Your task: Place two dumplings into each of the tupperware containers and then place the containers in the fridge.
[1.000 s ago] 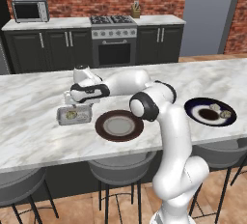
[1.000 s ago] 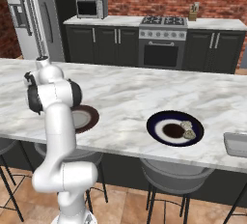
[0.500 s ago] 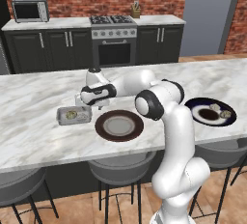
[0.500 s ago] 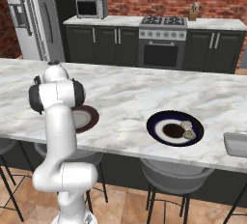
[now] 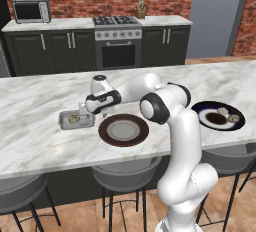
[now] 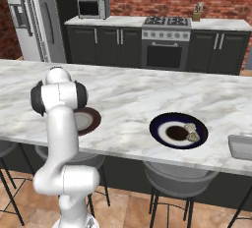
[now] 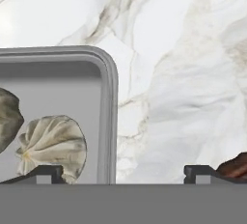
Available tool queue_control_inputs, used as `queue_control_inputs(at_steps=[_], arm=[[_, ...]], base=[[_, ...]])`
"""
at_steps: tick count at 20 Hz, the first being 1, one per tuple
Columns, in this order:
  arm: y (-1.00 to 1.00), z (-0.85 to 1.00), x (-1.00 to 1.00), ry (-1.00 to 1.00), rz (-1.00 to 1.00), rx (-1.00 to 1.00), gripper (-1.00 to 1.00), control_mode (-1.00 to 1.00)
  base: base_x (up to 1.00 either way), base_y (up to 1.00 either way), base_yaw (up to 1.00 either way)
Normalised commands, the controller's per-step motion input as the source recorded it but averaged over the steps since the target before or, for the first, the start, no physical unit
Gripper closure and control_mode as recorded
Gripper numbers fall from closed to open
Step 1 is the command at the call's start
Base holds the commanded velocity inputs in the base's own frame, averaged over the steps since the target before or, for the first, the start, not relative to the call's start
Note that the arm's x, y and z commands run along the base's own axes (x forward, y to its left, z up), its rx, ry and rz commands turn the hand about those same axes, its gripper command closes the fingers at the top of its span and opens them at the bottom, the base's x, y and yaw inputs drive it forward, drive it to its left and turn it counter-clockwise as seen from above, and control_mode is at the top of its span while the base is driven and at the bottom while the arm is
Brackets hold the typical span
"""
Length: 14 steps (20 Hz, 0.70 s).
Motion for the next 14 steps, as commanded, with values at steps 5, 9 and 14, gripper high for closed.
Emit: queue_control_inputs(at_steps=[5,9,14], arm=[[-0.05,-0.06,0.15,0.0,0.0,0.0,-1.0,-1.0],[-0.01,-0.09,0.09,0.0,0.0,0.0,-1.0,-1.0],[0.0,-0.12,0.0,0.0,0.0,0.0,1.0,-1.0]], base=[[0.0,0.0,0.0],[0.0,0.0,0.0],[0.0,0.0,0.0]])
